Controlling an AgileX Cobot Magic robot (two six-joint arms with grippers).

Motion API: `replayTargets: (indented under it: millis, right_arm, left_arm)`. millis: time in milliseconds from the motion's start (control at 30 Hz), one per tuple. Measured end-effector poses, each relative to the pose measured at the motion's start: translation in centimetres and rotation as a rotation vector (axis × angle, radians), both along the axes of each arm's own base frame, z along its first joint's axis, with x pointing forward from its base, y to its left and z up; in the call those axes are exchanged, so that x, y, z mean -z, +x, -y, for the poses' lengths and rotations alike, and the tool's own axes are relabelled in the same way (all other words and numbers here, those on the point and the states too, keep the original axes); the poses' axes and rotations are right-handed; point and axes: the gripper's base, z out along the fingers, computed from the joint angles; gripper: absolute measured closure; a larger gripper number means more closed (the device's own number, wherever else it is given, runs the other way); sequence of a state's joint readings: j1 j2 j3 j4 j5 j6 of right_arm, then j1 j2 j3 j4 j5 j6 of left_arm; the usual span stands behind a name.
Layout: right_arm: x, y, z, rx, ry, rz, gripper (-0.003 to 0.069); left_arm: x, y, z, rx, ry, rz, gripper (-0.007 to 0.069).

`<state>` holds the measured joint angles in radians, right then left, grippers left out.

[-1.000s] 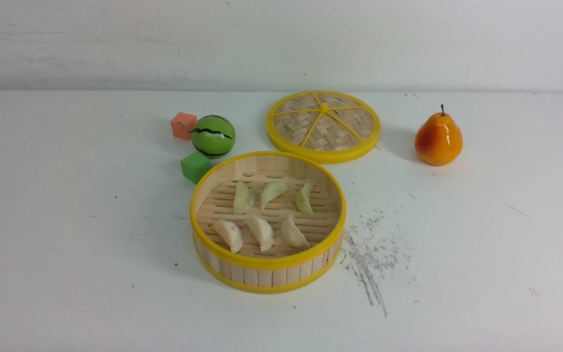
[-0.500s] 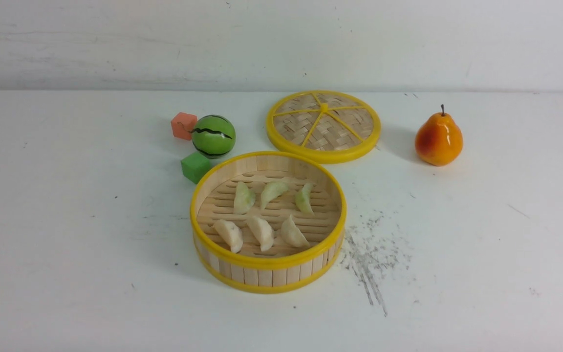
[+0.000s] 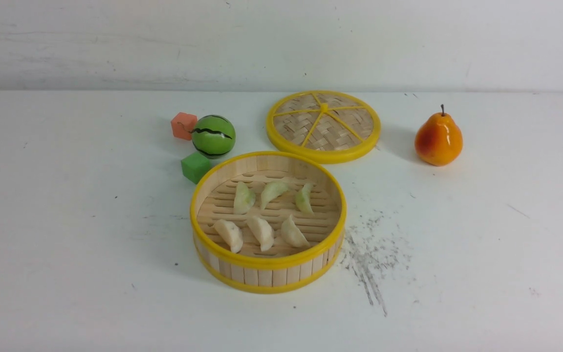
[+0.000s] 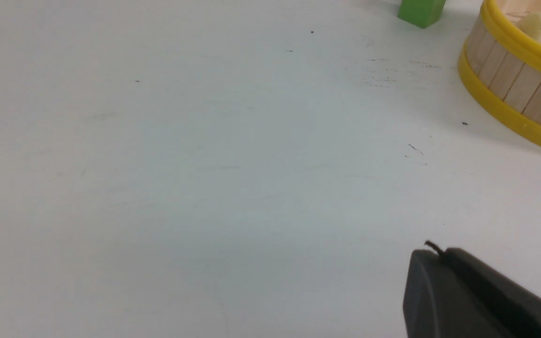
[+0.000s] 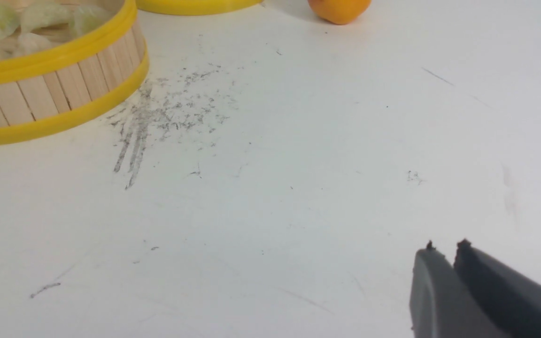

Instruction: Put the dumplings into the steamer on the white table.

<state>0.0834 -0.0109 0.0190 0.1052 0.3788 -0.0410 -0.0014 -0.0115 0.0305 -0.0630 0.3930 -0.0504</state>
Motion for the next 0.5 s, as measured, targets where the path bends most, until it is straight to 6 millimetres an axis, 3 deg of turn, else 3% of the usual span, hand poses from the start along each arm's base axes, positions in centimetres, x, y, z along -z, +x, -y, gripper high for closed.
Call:
replayTargets:
  millis: [500]
  right_arm:
    - [0.0,0.0,0.0,0.0,0.0,0.0,0.0571]
  left_arm:
    - [0.0,0.0,0.0,0.0,0.001,0.0,0.0638]
